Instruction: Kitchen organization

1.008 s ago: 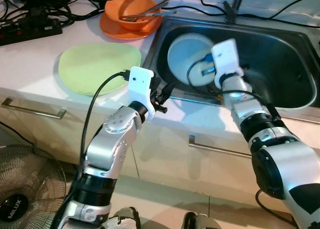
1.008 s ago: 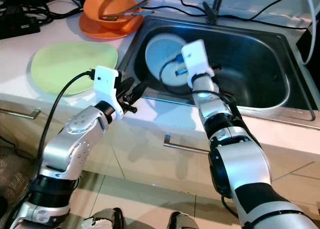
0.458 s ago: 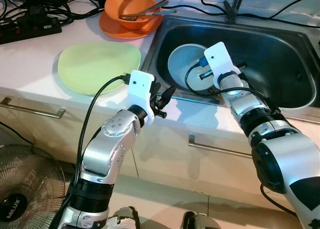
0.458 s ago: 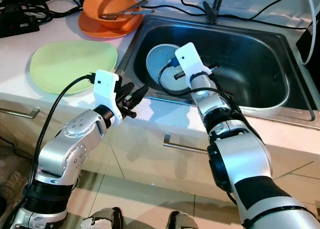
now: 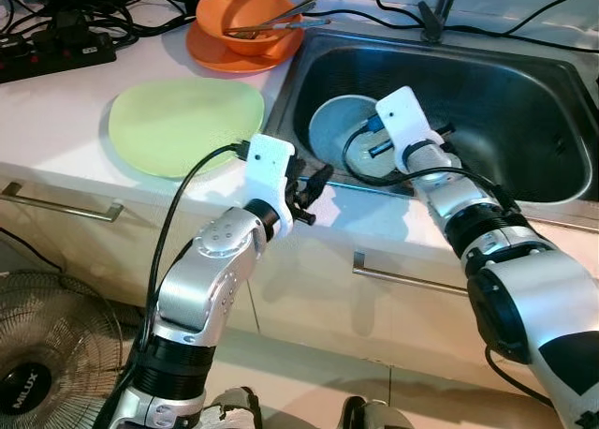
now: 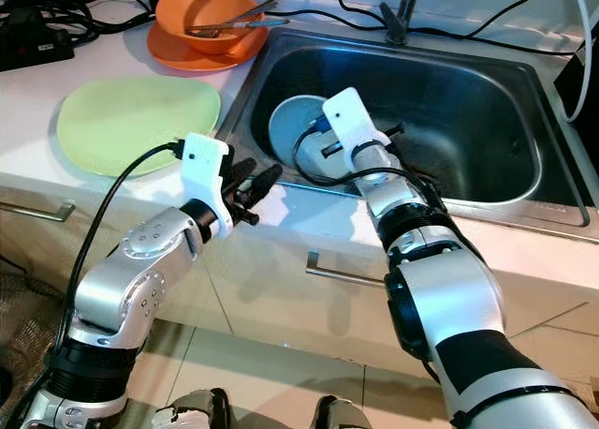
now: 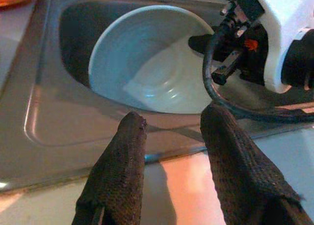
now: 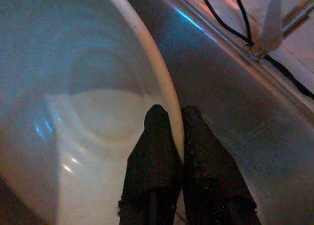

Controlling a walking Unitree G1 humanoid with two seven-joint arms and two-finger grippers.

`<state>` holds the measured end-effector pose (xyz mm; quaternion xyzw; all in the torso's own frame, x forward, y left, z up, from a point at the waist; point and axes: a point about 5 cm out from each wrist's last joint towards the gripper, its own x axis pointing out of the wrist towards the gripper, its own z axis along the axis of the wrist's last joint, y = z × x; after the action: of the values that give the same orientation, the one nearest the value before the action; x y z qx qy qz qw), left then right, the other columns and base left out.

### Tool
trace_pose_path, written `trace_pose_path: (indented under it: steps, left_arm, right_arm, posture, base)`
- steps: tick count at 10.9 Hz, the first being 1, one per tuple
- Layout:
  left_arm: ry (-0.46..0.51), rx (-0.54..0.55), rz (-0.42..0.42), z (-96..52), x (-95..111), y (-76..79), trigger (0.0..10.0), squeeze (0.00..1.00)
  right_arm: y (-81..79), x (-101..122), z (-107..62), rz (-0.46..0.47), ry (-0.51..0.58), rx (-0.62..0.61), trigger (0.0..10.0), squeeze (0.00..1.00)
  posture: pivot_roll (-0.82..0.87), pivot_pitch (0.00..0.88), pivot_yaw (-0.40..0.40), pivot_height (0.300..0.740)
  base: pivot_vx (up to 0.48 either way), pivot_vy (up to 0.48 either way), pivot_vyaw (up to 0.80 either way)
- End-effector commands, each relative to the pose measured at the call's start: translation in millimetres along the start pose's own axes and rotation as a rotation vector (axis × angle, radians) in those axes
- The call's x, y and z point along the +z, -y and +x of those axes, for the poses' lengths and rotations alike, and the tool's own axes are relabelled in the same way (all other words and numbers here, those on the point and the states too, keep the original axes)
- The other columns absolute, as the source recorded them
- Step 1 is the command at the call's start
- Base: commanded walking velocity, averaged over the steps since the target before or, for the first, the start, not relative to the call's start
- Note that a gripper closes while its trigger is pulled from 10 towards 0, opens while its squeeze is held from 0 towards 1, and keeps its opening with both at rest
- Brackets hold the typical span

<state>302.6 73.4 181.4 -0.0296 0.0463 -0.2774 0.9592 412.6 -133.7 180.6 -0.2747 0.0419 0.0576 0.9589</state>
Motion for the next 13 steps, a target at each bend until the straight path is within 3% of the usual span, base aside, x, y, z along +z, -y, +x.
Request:
trace_pose_path:
  steps: [1,2,3,4,9,11,12,13]
  left_arm:
    - [0.000,-0.007,0.012,-1.9,0,2.3,10.0,0.00]
    - [-0.001,-0.008,0.014,-2.0,0,2.3,10.0,0.00]
    - [-0.005,-0.012,0.017,-1.9,-1,3.3,10.0,0.00]
    - [-0.008,-0.016,0.019,-1.7,-2,4.2,10.0,0.00]
    - [-0.008,-0.016,0.027,-1.1,-2,3.3,10.0,0.00]
    - [0.046,0.028,0.039,0.7,3,-0.5,10.0,0.00]
    - [0.102,0.107,0.044,4.3,5,-9.6,10.0,0.00]
    - [0.116,0.148,0.053,5.5,3,-14.2,10.0,0.00]
  right_arm:
    - [1.0,5,1.2,0.000,0.006,0.009,10.0,0.41]
    - [0.5,6,1.3,0.001,0.008,0.010,10.0,0.78]
    - [0.6,7,1.4,-0.001,0.011,0.007,10.0,0.77]
    - [1.2,7,1.4,-0.007,0.013,0.002,10.0,0.00]
    - [1.8,11,1.9,-0.002,0.033,-0.009,10.0,0.00]
    - [17.4,33,2.7,0.085,0.154,-0.066,10.0,0.00]
    - [30.5,49,0.3,0.192,0.281,-0.111,10.0,0.00]
    - [33.9,56,-2.2,0.241,0.349,-0.123,10.0,0.00]
  posture:
    - [0.22,0.102,-0.018,0.740]
    - [0.22,0.098,-0.018,0.740]
    - [0.22,0.092,-0.016,0.740]
    - [0.22,0.091,-0.016,0.740]
    - [0.22,0.086,-0.014,0.740]
    - [0.20,0.095,-0.013,0.740]
    - [0.17,0.105,-0.018,0.740]
    - [0.15,0.112,-0.015,0.740]
  base:
    - [0.000,0.000,0.00]
    - [0.000,0.000,0.00]
    - [0.000,0.000,0.00]
    - [0.000,0.000,0.00]
    - [0.000,0.000,0.00]
    - [0.000,0.000,0.00]
    - [0.000,0.000,0.00]
    - [0.000,0.000,0.00]
